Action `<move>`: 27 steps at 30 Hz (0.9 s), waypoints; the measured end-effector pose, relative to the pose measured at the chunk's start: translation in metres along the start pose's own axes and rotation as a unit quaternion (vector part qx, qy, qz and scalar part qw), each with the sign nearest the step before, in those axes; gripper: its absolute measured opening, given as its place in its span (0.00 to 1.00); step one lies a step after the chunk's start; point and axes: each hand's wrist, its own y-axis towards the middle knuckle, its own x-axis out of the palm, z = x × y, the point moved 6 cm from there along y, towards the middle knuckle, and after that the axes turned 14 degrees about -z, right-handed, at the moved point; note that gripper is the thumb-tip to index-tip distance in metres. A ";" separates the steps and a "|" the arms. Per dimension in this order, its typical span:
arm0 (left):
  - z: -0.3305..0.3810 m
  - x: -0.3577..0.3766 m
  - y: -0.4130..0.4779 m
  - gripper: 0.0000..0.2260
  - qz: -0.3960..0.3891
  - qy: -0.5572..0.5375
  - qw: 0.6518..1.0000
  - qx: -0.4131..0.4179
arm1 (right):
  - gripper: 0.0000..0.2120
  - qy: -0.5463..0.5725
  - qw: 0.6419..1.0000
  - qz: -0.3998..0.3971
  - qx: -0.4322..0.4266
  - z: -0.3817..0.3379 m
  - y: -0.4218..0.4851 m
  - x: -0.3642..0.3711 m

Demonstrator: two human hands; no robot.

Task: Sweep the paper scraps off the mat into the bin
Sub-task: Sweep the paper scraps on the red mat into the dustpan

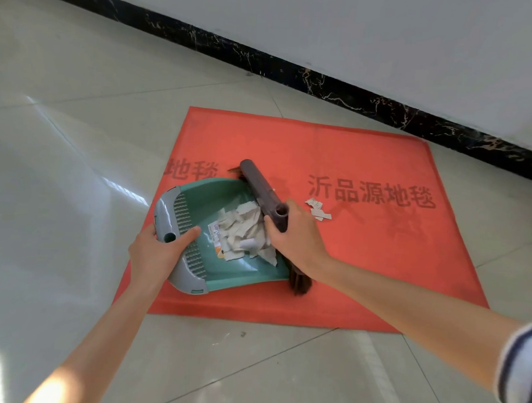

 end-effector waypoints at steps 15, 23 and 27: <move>0.001 0.000 -0.003 0.18 -0.005 -0.013 1.000 0.011 | 0.08 0.050 0.994 0.084 -0.054 -0.035 0.005 -0.056; -0.007 -0.008 0.002 0.21 0.009 -0.001 1.000 0.002 | 0.14 -0.222 0.960 0.119 0.119 0.095 0.004 -0.144; -0.013 -0.016 0.003 0.22 0.026 0.002 1.000 -0.013 | 0.12 -0.204 0.964 0.105 0.133 0.118 -0.017 -0.115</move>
